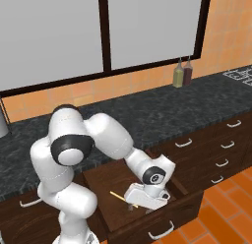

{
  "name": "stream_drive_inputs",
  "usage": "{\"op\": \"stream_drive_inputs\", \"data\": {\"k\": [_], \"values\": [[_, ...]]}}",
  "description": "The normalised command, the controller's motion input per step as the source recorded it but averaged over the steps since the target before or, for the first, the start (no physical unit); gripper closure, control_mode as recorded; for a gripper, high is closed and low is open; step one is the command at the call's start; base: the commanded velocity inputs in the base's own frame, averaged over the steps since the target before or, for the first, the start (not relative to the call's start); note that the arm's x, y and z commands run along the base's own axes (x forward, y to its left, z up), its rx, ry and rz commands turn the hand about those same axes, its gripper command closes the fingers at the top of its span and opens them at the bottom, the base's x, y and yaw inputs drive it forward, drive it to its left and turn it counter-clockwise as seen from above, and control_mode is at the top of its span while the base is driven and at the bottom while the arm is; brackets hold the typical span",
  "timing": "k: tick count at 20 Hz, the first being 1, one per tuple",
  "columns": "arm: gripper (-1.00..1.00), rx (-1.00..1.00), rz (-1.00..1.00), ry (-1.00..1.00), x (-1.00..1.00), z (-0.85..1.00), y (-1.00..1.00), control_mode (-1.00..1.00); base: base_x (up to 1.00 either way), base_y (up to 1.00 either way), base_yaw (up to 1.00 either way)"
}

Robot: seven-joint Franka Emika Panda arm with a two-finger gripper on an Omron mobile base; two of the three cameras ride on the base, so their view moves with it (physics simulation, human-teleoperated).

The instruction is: Take a straw from the drawer in front and place it inside the glass cup on the dining counter.

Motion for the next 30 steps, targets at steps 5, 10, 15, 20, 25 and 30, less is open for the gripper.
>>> {"op": "stream_drive_inputs", "data": {"k": [5, 10, 15, 20, 25, 30], "values": [[-1.00, 0.00, 0.05, 0.00, -0.31, 0.32, -0.35, -1.00, 0.00, 0.00, 0.00], [-1.00, -0.01, 0.08, -0.08, 0.18, 0.53, 0.33, -1.00, 0.00, 0.00, 0.00], [-1.00, -0.09, 0.06, -0.10, 0.25, 0.00, 0.68, -1.00, 0.00, 0.00, 0.00], [-1.00, -0.07, 0.11, -0.21, 0.00, -0.28, 0.16, -1.00, 0.00, 0.00, 0.00], [-1.00, 0.00, 0.23, -0.31, 0.03, -0.26, -0.01, -1.00, 0.00, 0.00, 0.00], [-1.00, 0.00, 0.19, -0.16, 0.20, -0.26, 0.00, -1.00, 0.00, 0.00, 0.00]]}}
